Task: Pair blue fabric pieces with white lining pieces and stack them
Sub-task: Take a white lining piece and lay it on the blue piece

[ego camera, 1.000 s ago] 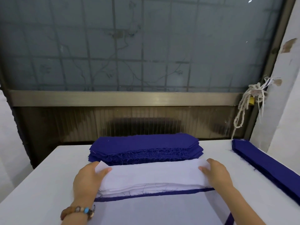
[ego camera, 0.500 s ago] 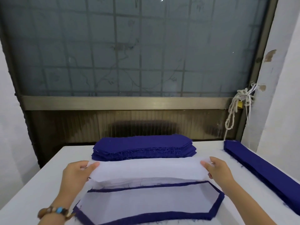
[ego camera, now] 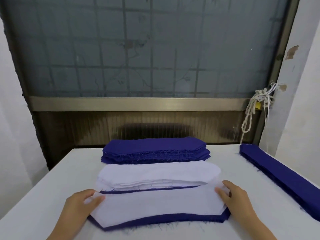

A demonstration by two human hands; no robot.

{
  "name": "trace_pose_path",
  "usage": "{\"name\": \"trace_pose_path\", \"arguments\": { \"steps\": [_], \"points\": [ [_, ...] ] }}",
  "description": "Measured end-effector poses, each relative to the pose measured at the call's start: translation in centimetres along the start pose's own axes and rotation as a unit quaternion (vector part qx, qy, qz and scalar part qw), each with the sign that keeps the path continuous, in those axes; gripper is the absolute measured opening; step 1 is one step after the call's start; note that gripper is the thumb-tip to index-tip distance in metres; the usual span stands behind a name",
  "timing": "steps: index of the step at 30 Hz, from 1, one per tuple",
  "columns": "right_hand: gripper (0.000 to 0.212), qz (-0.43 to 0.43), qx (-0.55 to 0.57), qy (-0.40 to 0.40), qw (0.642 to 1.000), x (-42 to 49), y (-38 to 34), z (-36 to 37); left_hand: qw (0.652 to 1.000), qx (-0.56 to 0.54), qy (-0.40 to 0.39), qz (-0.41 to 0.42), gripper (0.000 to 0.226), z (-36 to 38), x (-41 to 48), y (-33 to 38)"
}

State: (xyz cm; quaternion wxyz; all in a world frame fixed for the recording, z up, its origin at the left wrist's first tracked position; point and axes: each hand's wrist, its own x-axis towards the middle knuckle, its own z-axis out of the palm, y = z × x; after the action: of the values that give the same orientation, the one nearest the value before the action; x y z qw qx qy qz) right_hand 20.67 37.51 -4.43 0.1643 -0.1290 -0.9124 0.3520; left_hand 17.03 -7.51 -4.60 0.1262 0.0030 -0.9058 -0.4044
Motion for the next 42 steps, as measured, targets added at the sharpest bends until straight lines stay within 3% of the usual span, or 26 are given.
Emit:
{"name": "trace_pose_path", "arguments": {
  "steps": [4, 11, 15, 25, 31, 34, 37, 40, 42],
  "points": [
    [0.013, -0.011, 0.004, 0.018, 1.0, -0.3, 0.3, 0.1, 1.0, -0.015, 0.01, 0.006, 0.01, 0.1, -0.4, 0.2],
    [0.012, -0.015, 0.018, 0.02, 1.0, -0.6, 0.7, 0.0, 0.999, 0.027, -0.034, -0.008, 0.029, 0.2, -0.6, 0.0],
    [0.016, -0.012, 0.007, 0.019, 1.0, -1.0, 0.7, 0.0, 0.999, 0.034, -0.025, 0.033, 0.027, -0.1, -1.0, 0.0],
    [0.031, -0.021, -0.003, 0.034, 0.999, -1.2, 0.5, 0.3, 0.999, 0.025, 0.005, 0.048, 0.027, -0.2, -0.8, -1.1],
    [0.028, -0.015, 0.005, 0.051, 0.999, -1.1, 0.6, 0.5, 0.998, 0.035, 0.011, 0.057, 0.029, -0.3, -1.0, -0.8],
    [0.023, -0.058, -0.047, 0.096, 0.993, -1.1, 0.6, 0.6, 0.993, 0.069, 0.047, 0.086, 0.028, -0.5, -1.0, -0.1],
    [0.018, -0.154, -0.096, 0.118, 0.976, -1.1, 0.2, 0.4, 0.989, 0.051, 0.058, 0.127, 0.021, -0.5, -1.2, 0.8],
    [0.018, -0.226, -0.076, 0.058, 0.969, -1.3, 0.0, 0.3, 0.989, 0.012, -0.006, 0.15, 0.017, -0.3, -1.6, 1.2],
    [0.021, -0.231, -0.045, -0.013, 0.972, -1.4, -0.2, 0.3, 0.988, 0.001, -0.055, 0.146, 0.019, -0.2, -1.8, 1.3]
  ]
}}
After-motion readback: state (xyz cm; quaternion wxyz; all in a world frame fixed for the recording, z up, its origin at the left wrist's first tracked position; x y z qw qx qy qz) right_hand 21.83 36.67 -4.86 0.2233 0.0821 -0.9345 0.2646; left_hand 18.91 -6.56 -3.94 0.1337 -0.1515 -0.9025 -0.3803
